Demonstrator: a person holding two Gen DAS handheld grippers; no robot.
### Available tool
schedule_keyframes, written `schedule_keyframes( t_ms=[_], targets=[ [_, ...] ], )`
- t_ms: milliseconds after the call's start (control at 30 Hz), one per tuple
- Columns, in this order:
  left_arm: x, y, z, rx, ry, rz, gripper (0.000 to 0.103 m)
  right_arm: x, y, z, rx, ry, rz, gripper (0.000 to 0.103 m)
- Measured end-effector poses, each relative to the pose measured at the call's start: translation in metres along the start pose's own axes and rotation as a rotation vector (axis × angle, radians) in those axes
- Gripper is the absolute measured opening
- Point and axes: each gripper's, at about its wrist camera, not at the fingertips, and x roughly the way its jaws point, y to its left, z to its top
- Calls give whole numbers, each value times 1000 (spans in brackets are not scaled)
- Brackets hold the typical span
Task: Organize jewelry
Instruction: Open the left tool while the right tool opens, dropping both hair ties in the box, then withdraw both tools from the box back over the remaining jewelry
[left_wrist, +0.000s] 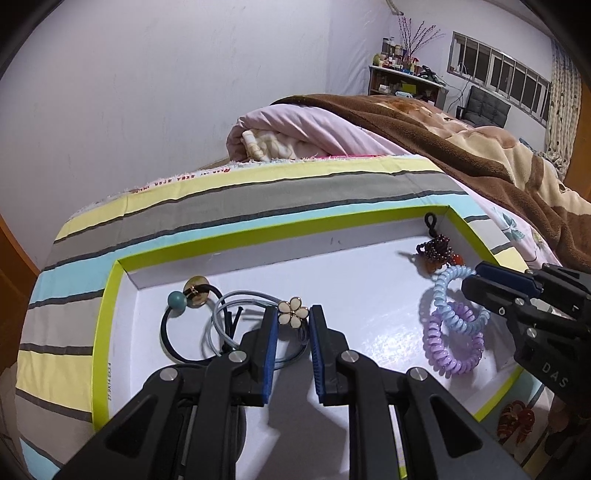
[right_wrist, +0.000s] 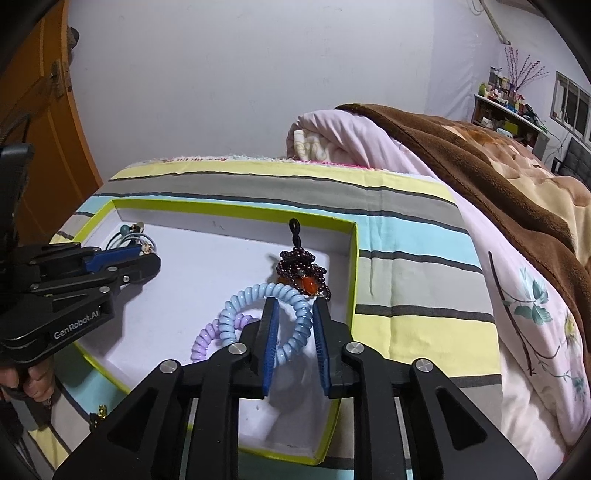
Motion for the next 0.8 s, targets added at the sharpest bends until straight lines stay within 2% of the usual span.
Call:
schedule_keyframes(
  t_ms=[67,167,433,800],
  targets=[
    [-2,0,0,-2,-6,-4,20,-2,1,0,-1,-9,-3,27],
    [-6,2,0,-11,-13,-16,25,-7,0,0,4,-18,-1,28],
    [-31,1,-5,-20,-52,-14,25,-31,-5,-4,25,-51,4,28],
    [-84,-9,-25,-27,-118,-29,25,-79,-2,-30,27,-86,39,28]
  ],
)
